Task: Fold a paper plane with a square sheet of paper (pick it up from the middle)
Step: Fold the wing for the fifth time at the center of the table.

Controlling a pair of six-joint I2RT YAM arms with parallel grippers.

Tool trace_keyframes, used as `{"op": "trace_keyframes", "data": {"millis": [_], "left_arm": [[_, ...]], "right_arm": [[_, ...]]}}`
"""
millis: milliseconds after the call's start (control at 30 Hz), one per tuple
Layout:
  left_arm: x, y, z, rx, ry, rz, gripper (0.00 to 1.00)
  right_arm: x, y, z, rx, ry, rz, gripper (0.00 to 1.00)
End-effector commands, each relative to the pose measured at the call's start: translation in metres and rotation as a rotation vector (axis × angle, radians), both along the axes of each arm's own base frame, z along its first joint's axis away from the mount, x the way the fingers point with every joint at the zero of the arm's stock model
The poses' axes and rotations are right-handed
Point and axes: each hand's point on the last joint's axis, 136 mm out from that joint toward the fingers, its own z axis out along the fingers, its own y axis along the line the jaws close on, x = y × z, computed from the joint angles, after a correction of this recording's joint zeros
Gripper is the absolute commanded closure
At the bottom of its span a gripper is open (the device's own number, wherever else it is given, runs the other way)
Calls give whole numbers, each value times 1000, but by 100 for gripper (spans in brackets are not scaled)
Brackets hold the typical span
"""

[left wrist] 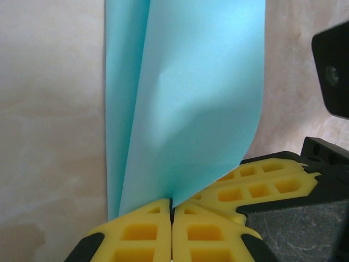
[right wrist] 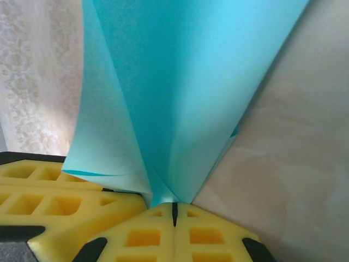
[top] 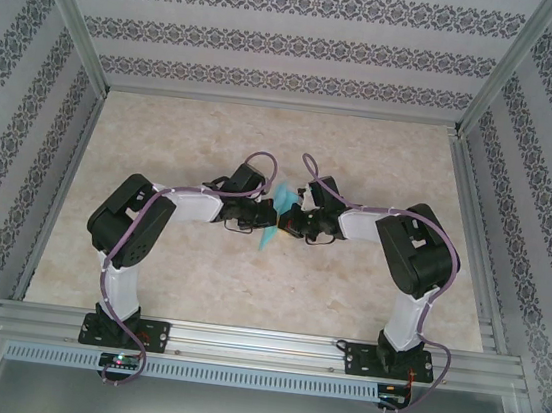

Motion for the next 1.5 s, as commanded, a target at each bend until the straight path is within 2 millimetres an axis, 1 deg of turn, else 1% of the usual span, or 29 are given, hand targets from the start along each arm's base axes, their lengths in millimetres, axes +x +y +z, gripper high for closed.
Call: {"op": "trace_keyframes", "data": {"millis": [0, 167, 467, 667, 767, 933, 1033, 1233, 1367, 1467], "left_arm": [[2, -12, 8, -80, 1, -7, 92], [1, -4, -8, -69, 32, 17, 91], [6, 2, -20, -84, 59, 46, 89], [4, 6, -33, -72, 86, 47, 86], [4, 6, -34, -72, 87, 43, 84], [4, 5, -32, -80, 81, 36, 77], [5, 4, -27, -91, 64, 26, 72], [4, -1, -17, -122, 27, -10, 65], [3, -1, -13, -131, 10, -24, 65], [2, -2, -11, -141, 2, -31, 70]], "right_arm": [[-3, -2, -14, -15, 15, -14, 97], [-4, -1, -13, 1, 15, -17, 98], [-5, 0, -5, 19, 4, -18, 98], [-3, 1, 3, 30, -11, -18, 98], [-2, 1, 6, 35, -16, -17, 98], [-1, -1, 13, 37, -31, -17, 98], [0, -4, 18, 41, -41, -21, 98], [3, -17, 24, 31, -56, -40, 98], [6, -22, 27, 27, -62, -49, 98], [10, -21, 28, 27, -66, -48, 98]]}}
